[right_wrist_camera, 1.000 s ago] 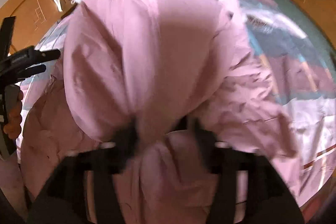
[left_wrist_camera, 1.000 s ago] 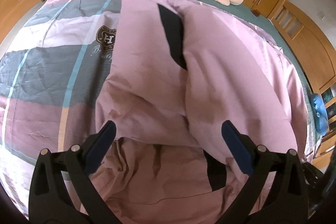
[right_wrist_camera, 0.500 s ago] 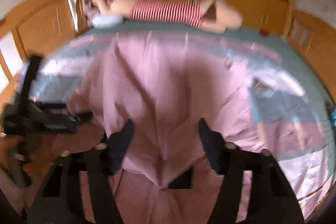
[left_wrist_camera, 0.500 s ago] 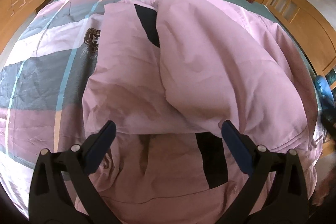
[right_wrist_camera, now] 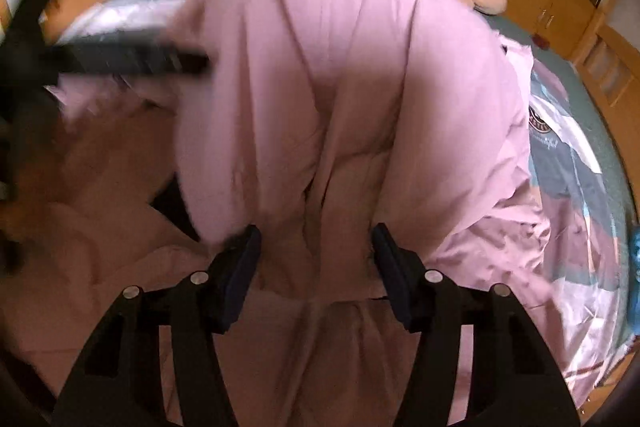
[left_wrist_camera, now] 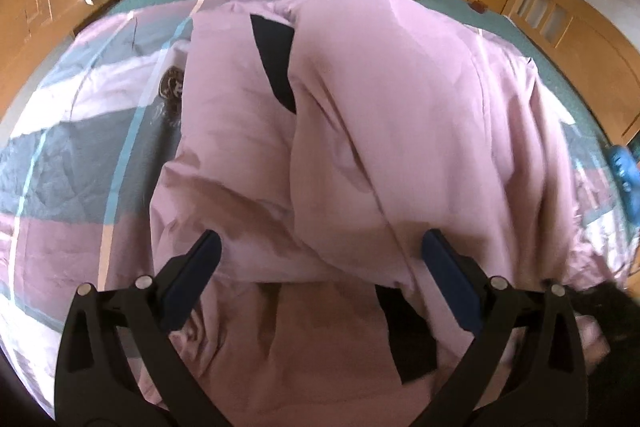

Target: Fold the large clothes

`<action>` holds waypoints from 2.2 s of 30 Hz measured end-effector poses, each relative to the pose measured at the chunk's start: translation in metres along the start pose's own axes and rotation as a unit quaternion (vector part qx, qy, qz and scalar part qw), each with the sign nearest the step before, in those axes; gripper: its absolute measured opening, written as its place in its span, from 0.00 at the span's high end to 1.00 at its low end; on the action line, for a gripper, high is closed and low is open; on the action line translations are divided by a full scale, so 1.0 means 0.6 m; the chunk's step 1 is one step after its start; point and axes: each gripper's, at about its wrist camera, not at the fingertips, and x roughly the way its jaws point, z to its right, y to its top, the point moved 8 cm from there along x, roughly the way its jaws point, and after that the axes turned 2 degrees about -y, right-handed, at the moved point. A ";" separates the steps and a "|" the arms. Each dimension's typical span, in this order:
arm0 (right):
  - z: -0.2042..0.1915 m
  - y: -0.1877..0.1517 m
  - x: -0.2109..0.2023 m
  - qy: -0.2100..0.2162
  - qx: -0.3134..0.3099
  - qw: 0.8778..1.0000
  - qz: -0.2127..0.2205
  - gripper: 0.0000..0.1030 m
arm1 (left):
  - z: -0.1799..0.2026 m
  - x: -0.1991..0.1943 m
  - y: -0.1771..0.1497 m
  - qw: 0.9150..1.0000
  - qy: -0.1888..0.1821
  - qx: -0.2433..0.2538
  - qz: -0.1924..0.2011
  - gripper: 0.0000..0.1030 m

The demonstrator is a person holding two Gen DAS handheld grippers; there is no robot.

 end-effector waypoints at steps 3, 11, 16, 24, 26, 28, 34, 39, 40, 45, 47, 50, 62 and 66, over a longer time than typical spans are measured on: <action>0.042 0.044 -0.056 0.054 0.054 0.996 0.051 0.42 | 0.002 0.012 -0.001 1.000 0.015 0.011 -0.005 0.02; 0.134 0.136 -0.007 0.074 0.156 0.979 0.104 0.42 | 0.002 0.046 -0.013 0.999 0.042 0.028 -0.021 0.02; 0.171 0.096 0.098 0.067 0.205 0.976 0.023 0.46 | 0.005 0.051 -0.016 0.998 0.046 0.038 -0.018 0.02; 0.180 0.094 0.030 0.031 0.199 0.975 0.098 0.42 | 0.006 0.018 -0.003 0.996 0.066 0.045 0.031 0.02; 0.169 0.087 0.015 0.020 0.185 0.976 0.111 0.42 | 0.013 -0.013 0.009 0.992 0.082 0.057 0.079 0.02; 0.165 0.083 0.020 -0.002 0.166 0.980 0.107 0.42 | 0.026 -0.043 0.016 0.987 0.081 0.071 0.119 0.02; 0.172 0.048 0.095 -0.070 0.133 0.988 0.019 0.37 | 0.053 -0.046 0.008 0.989 0.051 0.076 0.116 0.02; 0.160 0.041 0.098 -0.096 0.104 0.990 0.012 0.34 | 0.056 -0.018 -0.002 0.991 0.050 0.078 0.093 0.02; 0.160 0.040 0.094 -0.094 0.106 0.990 0.015 0.34 | 0.056 -0.014 -0.005 0.992 0.050 0.078 0.088 0.02; 0.170 0.062 0.049 -0.068 0.132 0.986 0.079 0.34 | 0.059 -0.001 -0.013 0.993 0.051 0.080 0.075 0.02; 0.172 0.086 0.023 -0.060 0.133 0.982 0.121 0.34 | 0.057 0.003 -0.014 0.993 0.050 0.079 0.071 0.02; 0.179 0.133 0.005 -0.045 0.132 0.975 0.172 0.34 | 0.056 0.006 -0.016 0.994 0.049 0.077 0.066 0.02; 0.210 0.122 0.093 -0.018 0.193 0.979 0.061 0.27 | 0.039 0.001 -0.013 0.994 0.067 0.071 0.059 0.02; 0.177 0.103 0.030 0.003 0.155 0.985 0.075 0.27 | 0.014 -0.017 -0.005 0.995 0.062 0.044 0.060 0.02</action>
